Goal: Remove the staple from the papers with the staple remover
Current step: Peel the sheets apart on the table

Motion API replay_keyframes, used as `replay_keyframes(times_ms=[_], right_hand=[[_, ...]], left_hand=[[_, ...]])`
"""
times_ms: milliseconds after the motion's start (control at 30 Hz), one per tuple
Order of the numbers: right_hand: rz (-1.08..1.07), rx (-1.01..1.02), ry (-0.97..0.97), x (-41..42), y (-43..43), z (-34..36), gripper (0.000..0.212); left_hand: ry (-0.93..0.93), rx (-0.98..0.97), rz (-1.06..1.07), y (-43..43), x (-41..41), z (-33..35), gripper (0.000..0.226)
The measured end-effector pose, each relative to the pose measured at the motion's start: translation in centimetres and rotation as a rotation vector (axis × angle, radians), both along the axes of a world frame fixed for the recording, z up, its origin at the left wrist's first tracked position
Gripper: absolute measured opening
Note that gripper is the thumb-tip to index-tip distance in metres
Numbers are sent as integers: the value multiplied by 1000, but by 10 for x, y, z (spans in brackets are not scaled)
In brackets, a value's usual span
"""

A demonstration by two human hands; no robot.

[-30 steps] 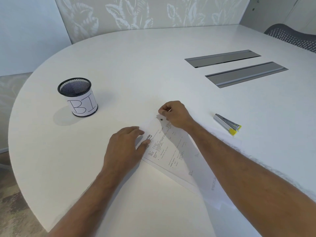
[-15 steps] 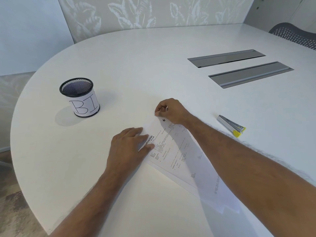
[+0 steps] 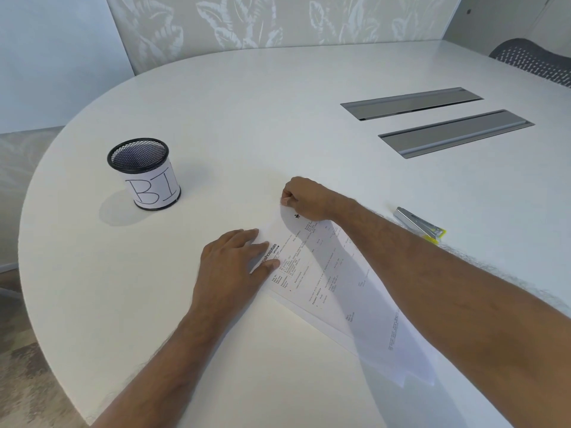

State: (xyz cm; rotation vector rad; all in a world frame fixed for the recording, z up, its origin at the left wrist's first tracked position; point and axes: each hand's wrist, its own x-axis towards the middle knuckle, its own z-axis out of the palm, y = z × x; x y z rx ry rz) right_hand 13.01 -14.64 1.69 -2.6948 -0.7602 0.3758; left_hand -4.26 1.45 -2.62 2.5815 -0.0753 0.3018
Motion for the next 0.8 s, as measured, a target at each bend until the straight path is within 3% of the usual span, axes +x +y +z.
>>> replay_keyframes(times_ms=[67, 167, 267, 467, 600, 800], right_hand=[[10, 0, -40, -3, -1, -1, 45], [-20, 48, -57, -1, -5, -8, 30], [-115, 230, 6, 2, -13, -8, 20], [-251, 556, 87, -3, -23, -11, 21], [-295, 748, 174, -7, -22, -10, 7], [-268, 836, 281, -12, -8, 2, 8]], left_hand=[[-1, 2, 2, 0, 0, -1, 41], [-3, 6, 3, 0, -1, -2, 41], [-17, 5, 4, 0, -1, -2, 39], [-17, 16, 8, -1, 0, -2, 40], [-9, 27, 6, -1, -1, -1, 38], [-1, 96, 2, -3, 1, 8, 35]])
